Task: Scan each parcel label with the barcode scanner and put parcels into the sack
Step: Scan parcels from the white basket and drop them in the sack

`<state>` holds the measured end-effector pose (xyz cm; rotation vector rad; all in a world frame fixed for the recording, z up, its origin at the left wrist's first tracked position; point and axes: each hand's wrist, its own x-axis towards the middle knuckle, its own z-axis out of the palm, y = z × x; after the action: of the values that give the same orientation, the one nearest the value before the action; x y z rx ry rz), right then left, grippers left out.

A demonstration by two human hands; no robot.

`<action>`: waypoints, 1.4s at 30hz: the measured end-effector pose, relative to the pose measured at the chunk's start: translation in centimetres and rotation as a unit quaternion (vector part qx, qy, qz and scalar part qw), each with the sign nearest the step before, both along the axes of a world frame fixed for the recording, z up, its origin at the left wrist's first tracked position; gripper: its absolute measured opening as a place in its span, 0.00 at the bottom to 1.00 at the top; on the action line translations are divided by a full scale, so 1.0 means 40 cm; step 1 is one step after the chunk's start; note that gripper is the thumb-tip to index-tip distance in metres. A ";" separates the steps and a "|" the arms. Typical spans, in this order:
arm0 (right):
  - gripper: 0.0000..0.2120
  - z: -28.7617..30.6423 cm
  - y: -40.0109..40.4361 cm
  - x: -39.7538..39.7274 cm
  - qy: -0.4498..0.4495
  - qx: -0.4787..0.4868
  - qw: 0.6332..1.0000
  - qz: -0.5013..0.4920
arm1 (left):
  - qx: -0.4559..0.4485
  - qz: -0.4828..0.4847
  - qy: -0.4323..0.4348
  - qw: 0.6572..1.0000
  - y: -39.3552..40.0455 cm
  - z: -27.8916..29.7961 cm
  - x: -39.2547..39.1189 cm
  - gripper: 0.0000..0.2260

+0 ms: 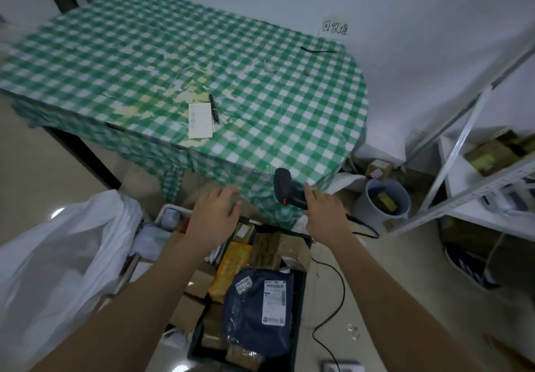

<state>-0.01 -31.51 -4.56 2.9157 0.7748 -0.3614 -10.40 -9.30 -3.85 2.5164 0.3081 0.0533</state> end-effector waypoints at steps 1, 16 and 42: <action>0.33 -0.010 0.001 -0.027 0.022 0.005 1.000 -0.005 | 0.004 -0.002 0.004 1.000 0.005 -0.009 -0.017 0.13; 0.08 -0.145 0.364 -0.448 0.377 0.273 0.858 -0.216 | -0.034 -0.011 0.040 0.999 0.337 -0.151 -0.320 0.13; 0.10 -0.964 0.905 -0.491 0.183 0.414 0.875 -0.173 | -0.072 0.123 -0.034 0.989 0.706 -1.077 -0.437 0.16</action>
<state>-19.66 4.68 -43.10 3.8908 0.5119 -0.8056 -27.88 18.93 -46.95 2.3171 0.5722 0.2058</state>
